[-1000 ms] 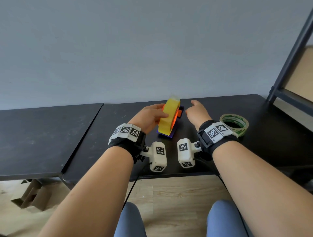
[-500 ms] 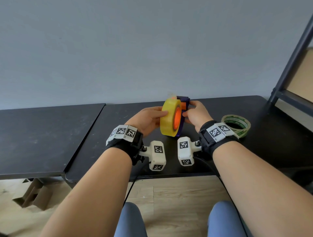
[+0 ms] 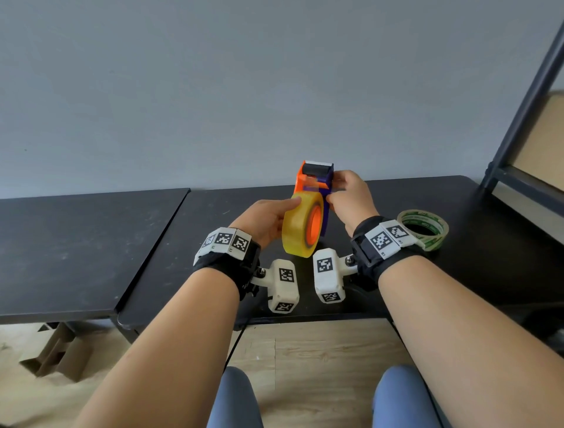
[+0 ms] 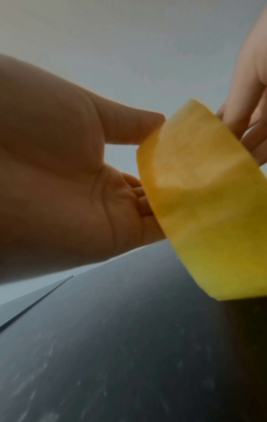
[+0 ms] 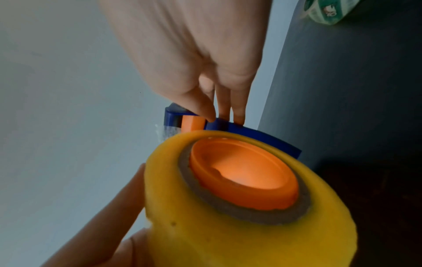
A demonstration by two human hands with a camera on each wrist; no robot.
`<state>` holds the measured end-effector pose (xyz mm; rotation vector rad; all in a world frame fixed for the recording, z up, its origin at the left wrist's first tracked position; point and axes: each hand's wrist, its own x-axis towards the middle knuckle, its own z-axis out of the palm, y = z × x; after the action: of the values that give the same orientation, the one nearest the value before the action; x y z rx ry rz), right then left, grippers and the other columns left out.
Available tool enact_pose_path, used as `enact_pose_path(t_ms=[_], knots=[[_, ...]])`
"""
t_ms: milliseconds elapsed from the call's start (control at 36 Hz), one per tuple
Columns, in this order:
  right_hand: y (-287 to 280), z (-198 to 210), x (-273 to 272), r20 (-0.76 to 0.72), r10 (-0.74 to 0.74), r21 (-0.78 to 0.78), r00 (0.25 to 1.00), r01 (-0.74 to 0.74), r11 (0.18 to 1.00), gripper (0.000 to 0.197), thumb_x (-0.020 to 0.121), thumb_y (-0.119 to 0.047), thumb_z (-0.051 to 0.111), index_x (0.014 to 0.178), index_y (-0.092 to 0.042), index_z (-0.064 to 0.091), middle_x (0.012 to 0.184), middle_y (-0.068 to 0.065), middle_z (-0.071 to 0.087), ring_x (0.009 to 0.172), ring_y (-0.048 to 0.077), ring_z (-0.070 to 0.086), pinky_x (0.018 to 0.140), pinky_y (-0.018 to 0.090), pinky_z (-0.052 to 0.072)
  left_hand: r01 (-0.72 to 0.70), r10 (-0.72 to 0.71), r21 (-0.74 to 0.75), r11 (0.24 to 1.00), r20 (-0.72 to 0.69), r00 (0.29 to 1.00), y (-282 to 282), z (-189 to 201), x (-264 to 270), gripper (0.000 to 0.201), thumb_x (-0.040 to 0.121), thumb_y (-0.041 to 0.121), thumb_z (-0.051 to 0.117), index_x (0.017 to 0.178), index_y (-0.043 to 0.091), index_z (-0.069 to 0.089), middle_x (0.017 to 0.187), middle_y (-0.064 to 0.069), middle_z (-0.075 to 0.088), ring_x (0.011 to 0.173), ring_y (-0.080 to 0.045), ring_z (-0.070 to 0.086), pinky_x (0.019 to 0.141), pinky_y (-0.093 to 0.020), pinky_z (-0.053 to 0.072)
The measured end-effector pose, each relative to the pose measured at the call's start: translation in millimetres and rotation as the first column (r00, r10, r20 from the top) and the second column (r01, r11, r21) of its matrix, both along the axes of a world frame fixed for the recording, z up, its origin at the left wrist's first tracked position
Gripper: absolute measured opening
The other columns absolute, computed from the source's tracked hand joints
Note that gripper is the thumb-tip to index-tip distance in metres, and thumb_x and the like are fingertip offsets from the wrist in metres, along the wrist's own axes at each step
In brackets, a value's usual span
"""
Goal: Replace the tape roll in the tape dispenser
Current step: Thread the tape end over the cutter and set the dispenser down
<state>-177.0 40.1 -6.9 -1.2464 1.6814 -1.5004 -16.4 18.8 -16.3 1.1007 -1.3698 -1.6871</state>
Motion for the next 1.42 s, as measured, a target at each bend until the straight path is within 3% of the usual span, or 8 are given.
enact_pose_path(t_ms=[222, 361, 472, 667, 833, 944, 1111, 1416], knots=[[-4, 0, -1, -0.016, 0.010, -0.053, 1.000, -0.011, 0.999, 0.044, 0.088, 0.007, 0.043, 0.126, -0.014, 0.054, 0.116, 0.003, 0.064, 0.102, 0.019, 0.061, 0.075, 0.026, 0.052, -0.029, 0.030, -0.046, 0.999, 0.009, 1.000, -1, 0, -2, 0.035, 0.094, 0.027, 0.061, 0.118, 0.001, 0.064, 0.111, -0.016, 0.072, 0.095, -0.025, 0.071, 0.082, -0.036, 0.058], [-4, 7, 3, -0.123, -0.053, -0.160, 0.991, 0.033, 0.987, 0.050, 0.086, 0.004, 0.045, 0.130, -0.018, 0.051, 0.129, 0.006, 0.052, 0.110, 0.016, 0.054, 0.091, 0.030, 0.049, -0.040, 0.047, -0.126, 0.991, 0.050, 0.998, 0, 0, -7, 0.029, 0.095, 0.027, 0.061, 0.107, 0.001, 0.067, 0.109, -0.019, 0.071, 0.095, -0.030, 0.068, 0.095, -0.046, 0.054], [0, 11, 5, -0.325, -0.098, -0.263, 0.941, 0.010, 0.965, 0.036, 0.083, 0.001, 0.053, 0.113, -0.016, 0.061, 0.120, 0.005, 0.050, 0.101, 0.007, 0.046, 0.077, 0.004, 0.035, -0.052, 0.066, -0.165, 0.985, 0.080, 0.995, 0, 1, -9, 0.025, 0.093, 0.029, 0.062, 0.097, 0.005, 0.069, 0.104, -0.019, 0.072, 0.097, -0.033, 0.069, 0.098, -0.051, 0.052], [0, 4, 5, -0.605, -0.175, -0.298, 0.776, -0.017, 0.954, 0.012, 0.082, -0.014, 0.070, 0.094, -0.014, 0.069, 0.115, 0.007, 0.050, 0.107, 0.021, 0.053, 0.080, 0.027, 0.046, -0.046, 0.075, -0.204, 0.978, 0.134, 0.988, 2, 4, -12, 0.022, 0.093, 0.031, 0.063, 0.089, 0.010, 0.069, 0.110, -0.023, 0.072, 0.107, -0.041, 0.067, 0.098, -0.054, 0.052], [1, 7, 5, -0.707, -0.229, -0.316, 0.669, -0.009, 0.949, 0.005, 0.084, -0.009, 0.067, 0.080, -0.007, 0.069, 0.110, 0.010, 0.052, 0.106, 0.026, 0.050, 0.079, 0.040, 0.050, -0.014, 0.079, -0.258, 0.966, 0.244, 0.967, 3, 3, -12, 0.044, 0.073, 0.054, 0.065, 0.089, 0.014, 0.072, 0.102, -0.017, 0.076, 0.102, -0.038, 0.070, 0.097, -0.054, 0.052], [1, 8, 6, -0.693, -0.244, -0.316, 0.678, 0.019, 0.949, 0.011, 0.086, -0.008, 0.063, 0.076, -0.006, 0.068, 0.104, 0.008, 0.052, 0.099, 0.024, 0.051, 0.071, 0.036, 0.050, 0.008, 0.076, -0.284, 0.959, 0.284, 0.956, 4, 4, -12, 0.038, 0.083, 0.052, 0.063, 0.089, 0.016, 0.071, 0.101, -0.016, 0.076, 0.101, -0.036, 0.071, 0.097, -0.052, 0.053], [0, 6, 5, -0.658, -0.274, -0.312, 0.702, 0.077, 0.947, 0.012, 0.086, -0.007, 0.057, 0.078, -0.005, 0.066, 0.101, 0.012, 0.055, 0.089, 0.028, 0.057, 0.066, 0.033, 0.047, 0.018, 0.097, -0.325, 0.946, 0.334, 0.938, 7, 5, -13, 0.053, 0.076, 0.058, 0.062, 0.099, 0.011, 0.072, 0.103, -0.016, 0.075, 0.100, -0.035, 0.071, 0.095, -0.052, 0.054], [4, 12, 5, -0.698, -0.297, -0.241, 0.651, 0.176, 0.954, 0.016, 0.095, -0.017, 0.052, 0.087, -0.007, 0.062, 0.105, 0.012, 0.055, 0.087, 0.030, 0.061, 0.065, 0.032, 0.039, 0.051, 0.111, -0.354, 0.934, 0.424, 0.899, 8, 8, -15, 0.053, 0.083, 0.060, 0.059, 0.107, 0.014, 0.070, 0.107, -0.014, 0.073, 0.102, -0.032, 0.069, 0.095, -0.050, 0.054]])
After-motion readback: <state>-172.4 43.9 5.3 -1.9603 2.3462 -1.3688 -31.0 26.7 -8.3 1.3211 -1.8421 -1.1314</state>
